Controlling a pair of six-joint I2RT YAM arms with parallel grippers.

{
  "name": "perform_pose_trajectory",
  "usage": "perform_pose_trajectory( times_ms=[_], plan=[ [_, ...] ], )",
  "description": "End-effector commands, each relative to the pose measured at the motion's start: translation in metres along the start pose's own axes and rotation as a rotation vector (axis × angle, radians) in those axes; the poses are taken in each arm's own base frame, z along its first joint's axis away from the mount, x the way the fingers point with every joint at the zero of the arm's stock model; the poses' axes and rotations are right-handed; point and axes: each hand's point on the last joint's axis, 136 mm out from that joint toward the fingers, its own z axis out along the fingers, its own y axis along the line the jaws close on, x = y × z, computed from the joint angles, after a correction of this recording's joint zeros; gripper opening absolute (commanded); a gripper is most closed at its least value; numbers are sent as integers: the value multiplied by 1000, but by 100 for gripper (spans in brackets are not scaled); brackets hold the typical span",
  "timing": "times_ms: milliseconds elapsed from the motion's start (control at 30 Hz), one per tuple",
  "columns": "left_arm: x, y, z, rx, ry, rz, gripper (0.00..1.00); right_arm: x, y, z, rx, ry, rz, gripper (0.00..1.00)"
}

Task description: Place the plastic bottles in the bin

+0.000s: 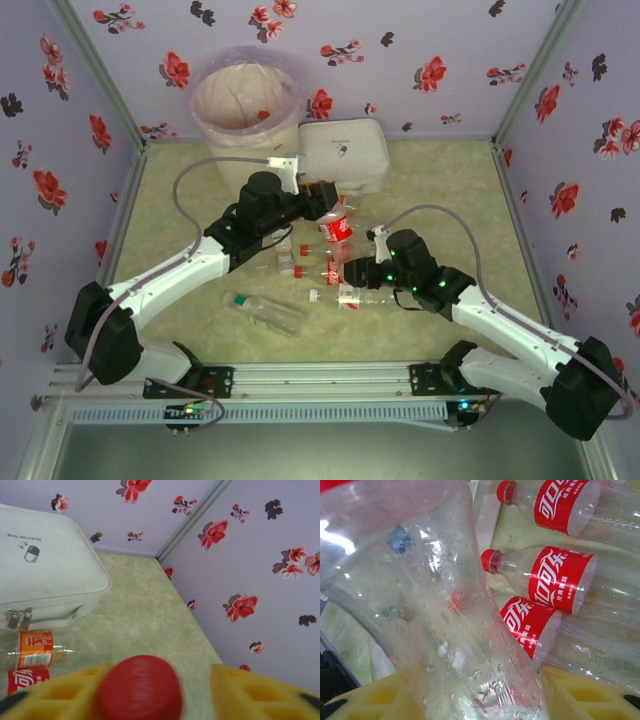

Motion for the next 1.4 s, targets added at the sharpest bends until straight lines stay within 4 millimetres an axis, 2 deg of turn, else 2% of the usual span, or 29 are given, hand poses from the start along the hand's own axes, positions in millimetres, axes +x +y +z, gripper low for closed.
perform_pose_trajectory(
  times_ms=[0, 100, 267, 300, 367, 400, 433, 500, 700, 833, 967, 1067, 1200, 1300, 1367],
  plan=[
    [-11, -11, -2, 24, -31, 20, 39, -22, 10, -4, -4, -65, -32, 8],
    [-12, -8, -4, 5, -37, 29, 26, -20, 9, -1, -6, -56, -32, 8],
    [-16, -3, -7, -18, -48, 45, 22, -22, 10, 0, -4, -58, -44, 10],
    [-16, -2, -8, -22, -47, 48, 22, -22, 9, 0, -3, -55, -46, 14],
    [-20, 1, -9, -31, -54, 55, 20, -22, 10, -1, 0, -47, -52, 34],
    [-23, 2, -11, -35, -60, 56, 19, -21, 9, -2, 6, -45, -58, 52],
    [-28, 2, -13, -38, -67, 58, 17, -23, 9, -5, 17, -50, -66, 74],
    [-39, 1, -18, -45, -81, 74, 17, -27, 4, -12, 57, -61, -79, 99],
    [-91, -12, -42, -41, -179, 133, 13, -46, -10, -44, 183, -163, -97, 100],
    [-143, -27, -69, -30, -304, 187, 8, -58, -28, -66, 286, -258, -52, 99],
    [-201, -36, -98, -18, -439, 249, 0, -59, -37, -76, 313, -293, -24, 100],
    [-244, -30, -121, -12, -568, 222, 0, -54, -46, -78, 348, -276, -10, 99],
    [-291, -19, -151, 27, -760, 163, 0, -50, -53, -77, 359, -273, 7, 99],
    [-321, -2, -164, 28, -861, 118, 0, -48, -53, -74, 349, -268, 11, 99],
    [-337, 20, -166, -17, -903, 94, 0, -44, -54, -74, 351, -252, 3, 99]
  ],
)
